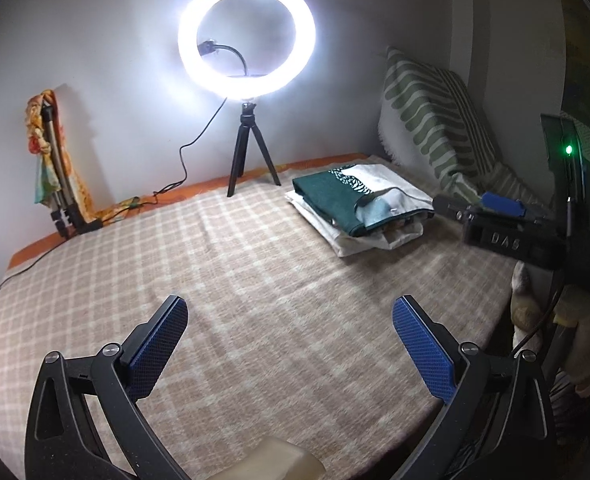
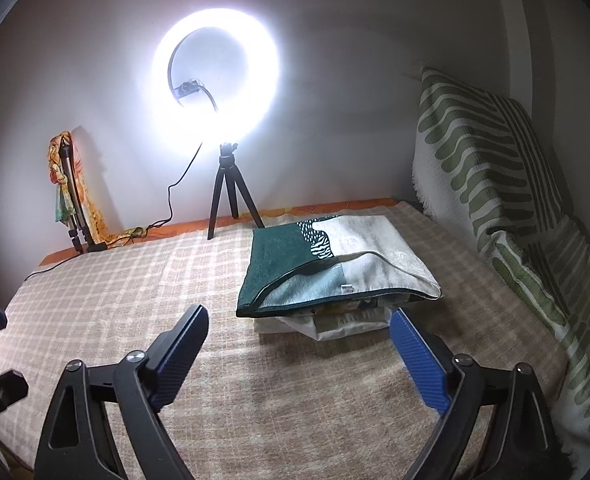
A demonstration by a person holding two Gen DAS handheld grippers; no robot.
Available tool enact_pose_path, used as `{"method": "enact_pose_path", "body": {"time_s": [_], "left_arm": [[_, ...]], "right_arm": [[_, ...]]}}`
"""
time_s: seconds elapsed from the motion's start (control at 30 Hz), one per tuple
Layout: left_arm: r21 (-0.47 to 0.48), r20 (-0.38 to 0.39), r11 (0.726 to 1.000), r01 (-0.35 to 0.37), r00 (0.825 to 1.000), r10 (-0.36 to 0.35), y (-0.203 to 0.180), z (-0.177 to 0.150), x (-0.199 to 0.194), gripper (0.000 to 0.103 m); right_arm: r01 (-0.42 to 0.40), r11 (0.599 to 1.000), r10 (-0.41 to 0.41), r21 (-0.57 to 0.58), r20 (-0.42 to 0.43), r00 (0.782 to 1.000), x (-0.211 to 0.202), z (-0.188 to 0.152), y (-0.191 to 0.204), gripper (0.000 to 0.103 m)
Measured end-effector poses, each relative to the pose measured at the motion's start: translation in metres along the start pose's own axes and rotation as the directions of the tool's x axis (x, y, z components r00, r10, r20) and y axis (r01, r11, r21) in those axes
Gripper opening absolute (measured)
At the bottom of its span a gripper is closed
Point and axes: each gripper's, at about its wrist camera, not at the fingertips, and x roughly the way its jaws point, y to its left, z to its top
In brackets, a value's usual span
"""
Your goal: Fold small clothes
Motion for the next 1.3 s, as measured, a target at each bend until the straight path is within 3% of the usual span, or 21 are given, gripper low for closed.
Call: {"method": "enact_pose_path", "body": {"time_s": [0.07,1.3], "left_arm": [[-0.003,-0.014,1.0,-0.007,1.0,0.007,0.0014,-0.0031,0.0021,0.102],[0.002,-0.023,1.0,-0.014,1.0,0.014,0.0021,-0.0055,0.0003,0.102]], "right_arm": [[0.011,1.0,-0.011,0.009,0.018,1.0,-0.002,-0.0011,-0.0002,0.103],[0.024,0.999,-0.024,0.024,0.027,0.999,-0.0073,-0.0029,0.0011,0.103]]}}
